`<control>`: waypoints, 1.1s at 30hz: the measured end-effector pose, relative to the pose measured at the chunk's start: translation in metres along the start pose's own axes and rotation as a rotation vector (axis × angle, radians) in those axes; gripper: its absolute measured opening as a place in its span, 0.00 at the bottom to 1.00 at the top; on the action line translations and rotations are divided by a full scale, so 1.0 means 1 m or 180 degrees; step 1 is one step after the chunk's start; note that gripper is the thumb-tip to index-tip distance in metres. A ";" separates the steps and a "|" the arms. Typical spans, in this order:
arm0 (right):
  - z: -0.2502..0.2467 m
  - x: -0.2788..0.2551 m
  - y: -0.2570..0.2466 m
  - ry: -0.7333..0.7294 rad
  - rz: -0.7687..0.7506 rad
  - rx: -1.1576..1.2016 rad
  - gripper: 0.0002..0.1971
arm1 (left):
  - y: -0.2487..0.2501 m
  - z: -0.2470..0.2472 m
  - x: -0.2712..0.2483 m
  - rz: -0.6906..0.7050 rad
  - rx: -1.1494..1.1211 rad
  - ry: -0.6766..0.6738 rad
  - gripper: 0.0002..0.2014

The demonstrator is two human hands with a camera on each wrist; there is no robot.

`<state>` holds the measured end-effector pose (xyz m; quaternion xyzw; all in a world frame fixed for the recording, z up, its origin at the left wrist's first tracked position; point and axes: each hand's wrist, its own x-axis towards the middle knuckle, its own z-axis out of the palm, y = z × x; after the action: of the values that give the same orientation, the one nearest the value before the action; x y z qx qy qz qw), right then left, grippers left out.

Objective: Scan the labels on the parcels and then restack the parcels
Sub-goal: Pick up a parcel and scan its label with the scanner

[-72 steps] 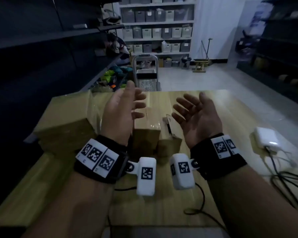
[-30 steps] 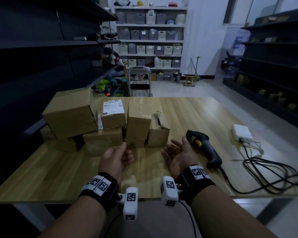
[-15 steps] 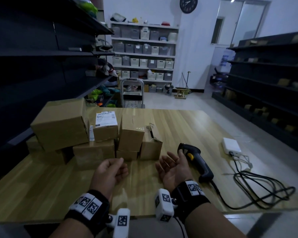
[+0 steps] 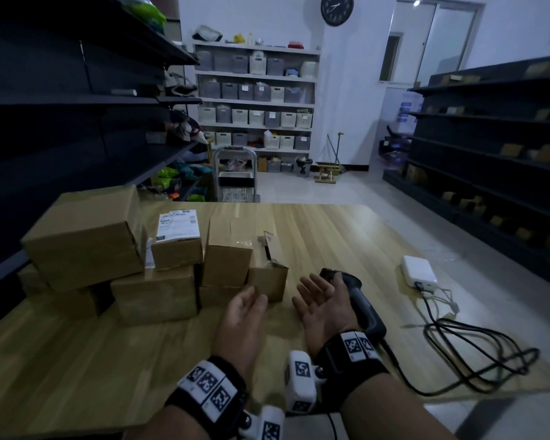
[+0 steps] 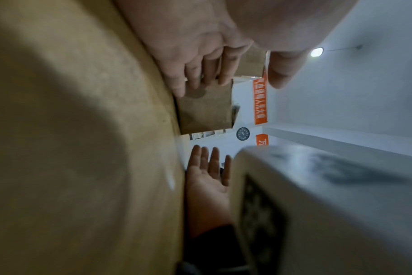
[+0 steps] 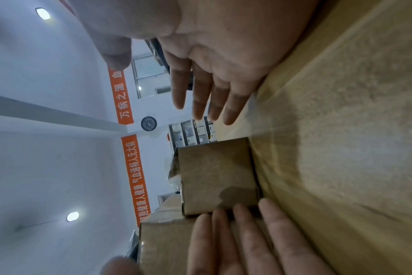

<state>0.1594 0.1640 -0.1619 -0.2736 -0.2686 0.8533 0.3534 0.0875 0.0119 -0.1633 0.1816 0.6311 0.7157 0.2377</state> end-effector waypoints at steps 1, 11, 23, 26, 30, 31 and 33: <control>0.001 0.000 -0.001 -0.0033 0.0037 -0.0024 0.32 | -0.002 -0.002 0.000 0.0009 -0.0050 -0.0036 0.32; 0.006 -0.001 -0.007 -0.0350 0.0441 -0.0199 0.53 | -0.010 -0.007 0.014 0.0388 -0.0519 -0.0053 0.67; -0.001 0.005 -0.004 -0.0306 0.0267 -0.0240 0.47 | -0.015 -0.006 0.012 0.0346 -0.0365 -0.0229 0.54; -0.006 0.010 -0.004 -0.0163 0.0158 -0.0316 0.41 | -0.017 -0.007 0.012 0.0272 -0.0458 -0.0175 0.52; -0.012 0.020 0.001 -0.0044 0.0160 -0.0528 0.31 | -0.012 -0.006 0.012 0.0201 -0.0393 -0.0254 0.51; -0.014 0.022 0.002 -0.0007 0.0144 -0.0579 0.29 | -0.012 -0.006 0.011 0.0190 -0.0366 -0.0271 0.50; -0.019 0.026 0.002 0.0046 0.0095 -0.0683 0.26 | -0.012 -0.006 0.011 0.0203 -0.0268 -0.0234 0.47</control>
<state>0.1550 0.1873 -0.1843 -0.3199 -0.3518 0.8228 0.3113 0.0762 0.0144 -0.1768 0.2175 0.5852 0.7417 0.2452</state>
